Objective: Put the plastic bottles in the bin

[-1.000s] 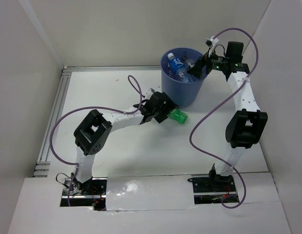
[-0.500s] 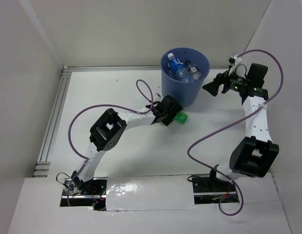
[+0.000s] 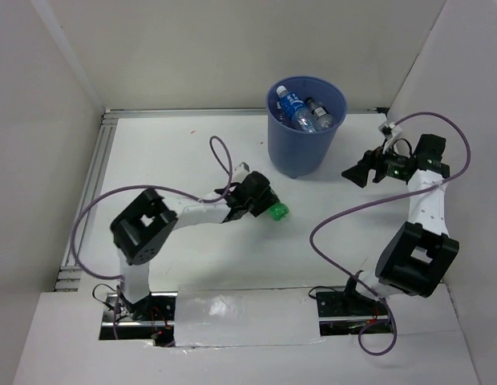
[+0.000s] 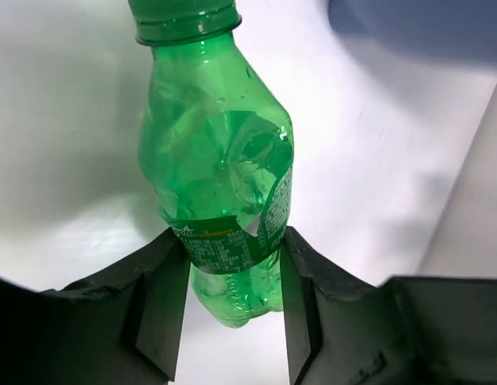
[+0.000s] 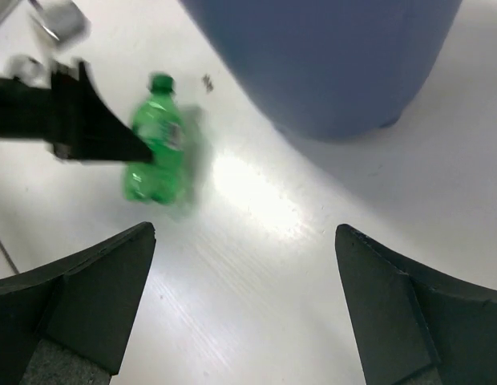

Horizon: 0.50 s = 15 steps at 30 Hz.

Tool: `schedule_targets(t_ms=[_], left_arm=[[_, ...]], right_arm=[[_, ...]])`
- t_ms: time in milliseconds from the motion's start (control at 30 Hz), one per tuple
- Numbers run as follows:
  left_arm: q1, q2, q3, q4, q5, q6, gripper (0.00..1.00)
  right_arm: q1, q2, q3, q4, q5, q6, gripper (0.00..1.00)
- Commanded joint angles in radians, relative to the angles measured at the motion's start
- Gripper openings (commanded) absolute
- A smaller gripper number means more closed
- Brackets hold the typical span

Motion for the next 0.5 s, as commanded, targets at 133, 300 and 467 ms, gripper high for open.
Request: schedule_targets(t_ms=[133,300,467], left_arm=[[-0.039,-0.368,0.041,0.148,-0.011,0.527,0.09],[-0.013,-0.278,0.280,0.250,-0.053,0.679,0.09],[-0.004,-0.076,0.589,0.260,-0.128,0.708,0.13]], right_arm=[[0.022,0.145,-0.115,-0.306,0.077,-0.353,0.32],[0.089,0.200,-0.121,-0.306,0.177,-0.311,0.02],[0.134,0.222,-0.112,-0.276,0.272,-0.250,0.46]])
